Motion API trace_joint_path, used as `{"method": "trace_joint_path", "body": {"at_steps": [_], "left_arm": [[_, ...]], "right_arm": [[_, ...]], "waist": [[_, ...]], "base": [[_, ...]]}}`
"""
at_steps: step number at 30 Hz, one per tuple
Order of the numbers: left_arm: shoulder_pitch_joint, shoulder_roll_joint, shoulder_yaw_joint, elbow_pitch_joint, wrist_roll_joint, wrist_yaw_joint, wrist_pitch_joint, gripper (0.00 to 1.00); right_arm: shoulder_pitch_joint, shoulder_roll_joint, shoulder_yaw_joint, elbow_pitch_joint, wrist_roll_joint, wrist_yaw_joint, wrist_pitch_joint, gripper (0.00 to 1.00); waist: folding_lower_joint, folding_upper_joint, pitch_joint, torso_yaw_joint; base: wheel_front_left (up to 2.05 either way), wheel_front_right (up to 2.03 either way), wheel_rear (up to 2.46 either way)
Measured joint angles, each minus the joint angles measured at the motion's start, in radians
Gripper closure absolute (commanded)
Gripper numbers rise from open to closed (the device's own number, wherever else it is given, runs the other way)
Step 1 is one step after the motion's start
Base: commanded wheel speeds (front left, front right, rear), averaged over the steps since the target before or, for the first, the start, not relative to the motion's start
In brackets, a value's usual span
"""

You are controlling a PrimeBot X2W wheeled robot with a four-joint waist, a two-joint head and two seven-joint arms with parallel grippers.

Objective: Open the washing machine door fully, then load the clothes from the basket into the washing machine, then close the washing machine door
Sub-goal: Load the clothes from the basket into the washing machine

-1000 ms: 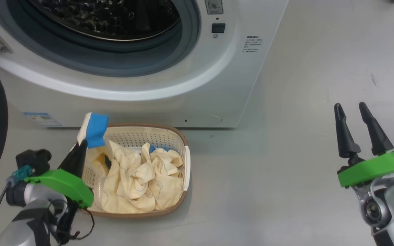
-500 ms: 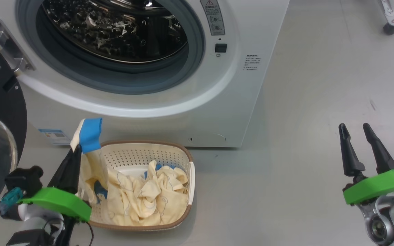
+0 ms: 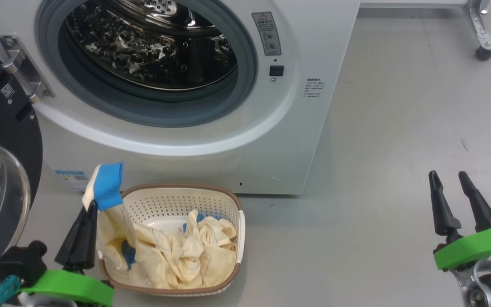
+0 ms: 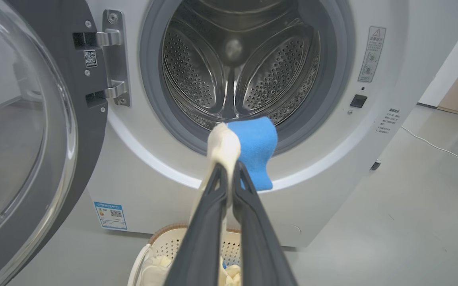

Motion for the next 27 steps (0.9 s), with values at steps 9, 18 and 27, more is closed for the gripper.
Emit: {"method": "trace_joint_path", "body": {"at_steps": [9, 18, 27], "left_arm": [[0.014, -0.029, 0.021, -0.02, 0.003, 0.0, -0.003, 1.0], [-0.115, -0.042, 0.024, 0.012, 0.002, -0.001, -0.003, 1.0], [-0.342, -0.052, -0.02, 0.069, 0.002, -0.002, -0.003, 1.0]], "right_arm": [[-0.003, 0.0, -0.012, -0.012, 0.0, 0.0, 0.0, 0.0], [-0.057, 0.021, -0.021, -0.022, -0.004, 0.0, 0.0, 0.0], [-0.118, 0.05, -0.025, -0.028, -0.011, 0.0, 0.0, 0.0]], "waist": [[0.0, 0.0, 0.042, -0.008], [0.0, 0.0, 0.114, -0.028], [0.0, 0.0, 0.196, -0.047]], "base": [[0.0, 0.0, 0.0], [0.0, 0.0, 0.0], [0.0, 0.0, 0.0]]}}
